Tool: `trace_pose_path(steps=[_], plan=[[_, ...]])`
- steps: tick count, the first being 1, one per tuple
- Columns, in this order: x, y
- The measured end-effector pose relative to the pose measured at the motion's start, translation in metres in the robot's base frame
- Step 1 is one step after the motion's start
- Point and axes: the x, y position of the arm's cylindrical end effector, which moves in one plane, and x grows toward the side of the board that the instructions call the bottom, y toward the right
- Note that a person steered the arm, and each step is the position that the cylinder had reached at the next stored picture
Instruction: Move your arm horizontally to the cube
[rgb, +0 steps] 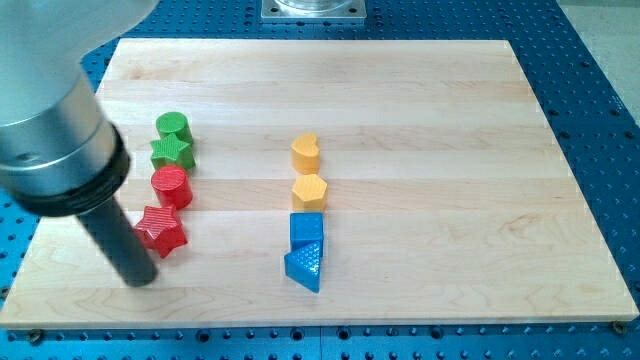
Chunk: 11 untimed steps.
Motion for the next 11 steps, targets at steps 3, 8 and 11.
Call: trace_pose_path(steps=[3,8,11], plan=[[-0.028,0.029],[0.047,0.097],[-0.052,0.162]])
